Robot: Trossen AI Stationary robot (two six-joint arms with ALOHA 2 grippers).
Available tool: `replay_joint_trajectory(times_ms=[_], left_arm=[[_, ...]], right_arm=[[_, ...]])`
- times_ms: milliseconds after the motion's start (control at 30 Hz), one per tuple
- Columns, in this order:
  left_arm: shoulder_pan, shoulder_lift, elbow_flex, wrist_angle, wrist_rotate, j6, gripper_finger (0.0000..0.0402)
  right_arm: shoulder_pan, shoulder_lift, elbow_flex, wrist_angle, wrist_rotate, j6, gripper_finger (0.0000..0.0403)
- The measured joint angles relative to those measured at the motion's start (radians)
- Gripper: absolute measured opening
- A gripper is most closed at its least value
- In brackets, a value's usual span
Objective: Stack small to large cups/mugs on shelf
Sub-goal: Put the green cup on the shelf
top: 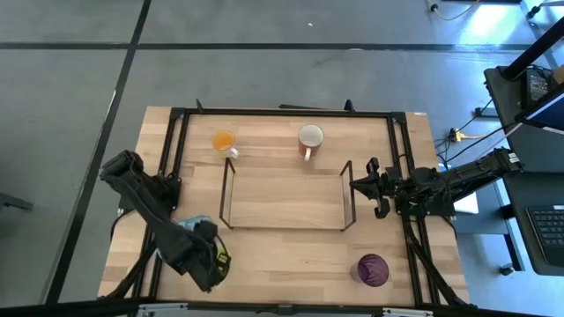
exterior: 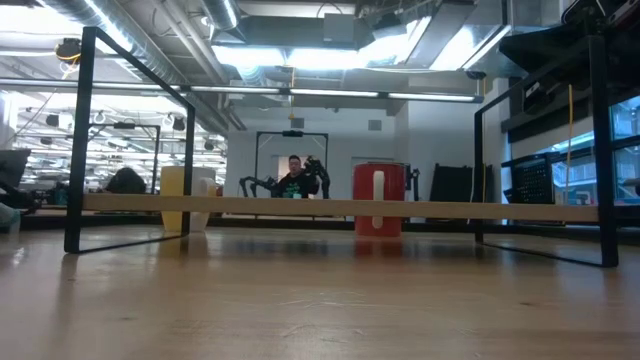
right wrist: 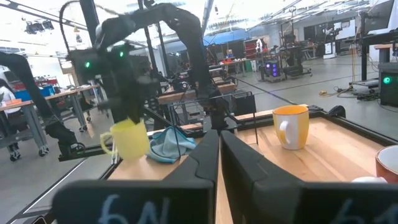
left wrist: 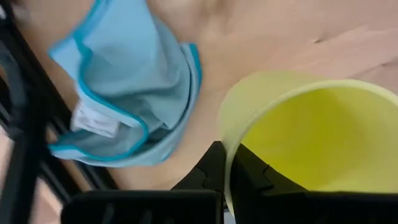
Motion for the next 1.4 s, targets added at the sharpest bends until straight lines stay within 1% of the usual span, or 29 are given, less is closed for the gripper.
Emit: replay_joint_trajectory(times_ms=[167, 267, 400, 500, 633, 767, 900, 1000, 1167, 1300, 1400], left_arm=[[0.041, -0.099, 0.067, -0.119, -0.086, 0.074, 0.0001], [0.072, -0.164, 0.115, -0.149, -0.151, 0.11, 0.0001], [0.126, -0.228, 0.194, -0.151, -0.25, 0.223, 0.0001], [0.192, -0.242, 0.25, -0.164, -0.285, 0.349, 0.0001], [0.329, -0.241, 0.305, -0.22, -0.268, 0.552, 0.0], [0.489, -0.238, 0.314, -0.215, -0.22, 0.74, 0.0], [0.633, -0.231, 0.316, -0.217, -0.188, 0.887, 0.0], [0.714, -0.209, 0.316, -0.217, -0.153, 0.996, 0.0], [0.782, -0.112, 0.315, -0.215, -0.096, 1.177, 0.0], [0.788, -0.026, 0.315, -0.214, -0.068, 1.286, 0.0001], [0.788, 0.013, 0.311, -0.201, -0.067, 1.332, 0.0001]], right_arm=[[0.0, 0.0, 0.0, 0.0, 0.0, 0.0, 0.002], [0.0, 0.0, 0.0, 0.0, 0.0, -0.001, 0.002], [0.0, 0.0, 0.0, 0.0, 0.0, -0.001, 0.002], [0.0, 0.0, 0.0, 0.0, 0.0, 0.0, 0.002], [0.0, 0.0, 0.0, 0.0, 0.0, 0.0, 0.002], [0.0, 0.0, 0.0, 0.0, 0.0, -0.001, 0.002], [0.0, 0.0, 0.0, 0.0, 0.0, -0.001, 0.002], [0.0, 0.0, 0.0, 0.0, 0.0, 0.0, 0.002], [0.0, 0.0, 0.0, 0.0, 0.0, 0.0, 0.002], [0.0, 0.0, 0.0, 0.0, 0.0, 0.0, 0.002], [0.0, 0.0, 0.0, 0.0, 0.0, -0.001, 0.002]])
